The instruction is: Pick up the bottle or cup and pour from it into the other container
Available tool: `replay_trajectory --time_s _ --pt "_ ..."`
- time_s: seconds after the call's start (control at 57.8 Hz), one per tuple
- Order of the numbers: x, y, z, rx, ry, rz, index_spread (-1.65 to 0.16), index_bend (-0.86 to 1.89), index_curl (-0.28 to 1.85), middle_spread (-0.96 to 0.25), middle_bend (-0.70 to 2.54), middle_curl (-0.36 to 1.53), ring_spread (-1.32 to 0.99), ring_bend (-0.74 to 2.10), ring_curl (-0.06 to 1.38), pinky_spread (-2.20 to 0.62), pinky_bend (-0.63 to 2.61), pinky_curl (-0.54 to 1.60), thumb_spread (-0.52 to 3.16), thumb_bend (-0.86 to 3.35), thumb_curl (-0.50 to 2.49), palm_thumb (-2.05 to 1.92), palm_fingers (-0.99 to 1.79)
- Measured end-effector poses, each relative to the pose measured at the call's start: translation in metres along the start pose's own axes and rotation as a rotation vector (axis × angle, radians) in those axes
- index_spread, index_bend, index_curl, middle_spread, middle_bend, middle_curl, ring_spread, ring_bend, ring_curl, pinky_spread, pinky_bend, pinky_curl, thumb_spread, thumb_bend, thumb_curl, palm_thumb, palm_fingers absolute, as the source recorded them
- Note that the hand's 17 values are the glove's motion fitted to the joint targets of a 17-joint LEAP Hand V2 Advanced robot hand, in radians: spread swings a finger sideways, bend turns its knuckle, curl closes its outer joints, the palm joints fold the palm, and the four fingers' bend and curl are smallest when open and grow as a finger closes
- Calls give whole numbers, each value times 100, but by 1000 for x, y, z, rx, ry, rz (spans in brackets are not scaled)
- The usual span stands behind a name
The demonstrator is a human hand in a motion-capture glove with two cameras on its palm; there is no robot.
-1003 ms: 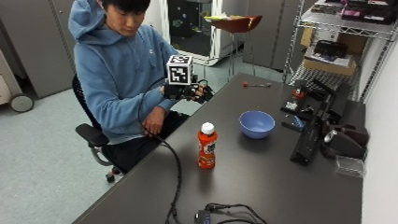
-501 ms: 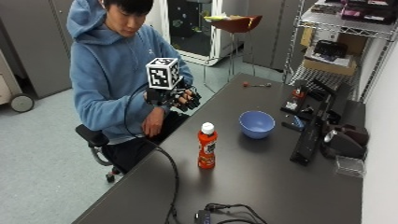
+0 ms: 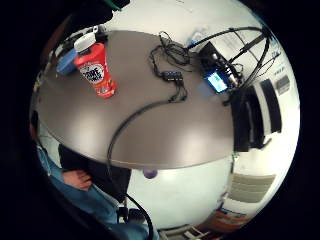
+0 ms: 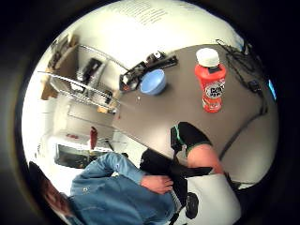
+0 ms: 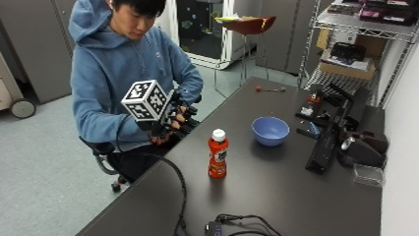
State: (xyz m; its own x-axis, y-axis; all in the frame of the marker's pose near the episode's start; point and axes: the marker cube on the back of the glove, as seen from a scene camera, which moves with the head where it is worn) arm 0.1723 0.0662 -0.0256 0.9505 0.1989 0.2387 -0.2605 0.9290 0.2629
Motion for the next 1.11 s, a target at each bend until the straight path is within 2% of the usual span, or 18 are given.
replay_trajectory --time_s 0.294,0.623,1.107 --pt "58 -3 17 164 -344 54 -28 10 18 11 22 35 14 39 31 23 45 37 90 -3 46 71 18" --pt "89 -14 47 125 -553 101 -28 10 16 13 20 34 14 45 32 24 51 37 89 -4 43 66 7" --pt "65 -47 96 44 -664 61 -30 10 14 15 20 34 14 50 31 26 58 37 87 -3 39 63 -1"
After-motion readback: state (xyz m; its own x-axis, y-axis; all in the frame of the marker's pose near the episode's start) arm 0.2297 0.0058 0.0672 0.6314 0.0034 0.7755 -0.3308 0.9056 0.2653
